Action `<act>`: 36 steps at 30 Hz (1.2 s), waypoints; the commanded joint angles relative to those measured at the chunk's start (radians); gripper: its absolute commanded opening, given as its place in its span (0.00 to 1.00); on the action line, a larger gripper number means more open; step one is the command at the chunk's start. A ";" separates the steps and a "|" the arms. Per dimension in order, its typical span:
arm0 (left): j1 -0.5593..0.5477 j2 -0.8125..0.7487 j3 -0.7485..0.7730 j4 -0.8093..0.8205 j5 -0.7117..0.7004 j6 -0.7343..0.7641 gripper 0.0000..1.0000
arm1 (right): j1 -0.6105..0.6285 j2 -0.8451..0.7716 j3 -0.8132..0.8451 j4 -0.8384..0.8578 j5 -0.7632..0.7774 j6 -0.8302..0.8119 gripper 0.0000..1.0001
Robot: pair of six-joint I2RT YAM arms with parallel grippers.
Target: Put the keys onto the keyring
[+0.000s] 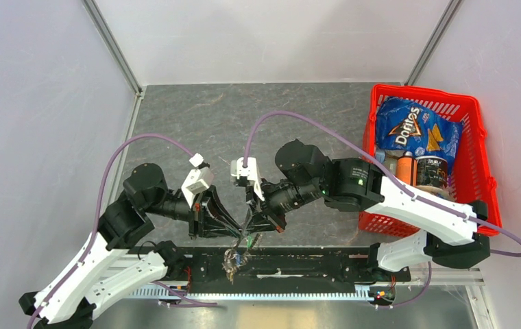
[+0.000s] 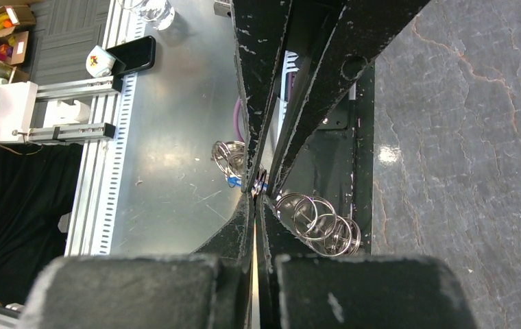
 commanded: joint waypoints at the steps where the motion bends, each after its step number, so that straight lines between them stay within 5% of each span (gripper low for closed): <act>1: -0.001 0.014 0.049 -0.008 -0.016 0.044 0.19 | 0.002 0.008 0.059 0.026 -0.034 -0.015 0.00; 14: -0.002 0.028 0.051 -0.031 -0.010 0.065 0.19 | 0.003 0.024 0.063 -0.009 -0.047 -0.027 0.00; 17: -0.002 0.033 0.052 -0.032 -0.001 0.072 0.03 | 0.004 0.028 0.063 -0.009 -0.052 -0.029 0.00; 24: -0.003 -0.021 0.029 0.007 -0.033 0.085 0.02 | 0.003 0.026 0.061 0.007 -0.051 -0.026 0.00; 30: -0.002 -0.081 -0.008 0.123 -0.075 0.023 0.02 | 0.002 -0.056 -0.006 0.101 -0.009 0.010 0.30; 36: -0.002 -0.118 -0.040 0.245 -0.088 -0.048 0.02 | 0.003 -0.156 -0.099 0.227 0.028 0.042 0.37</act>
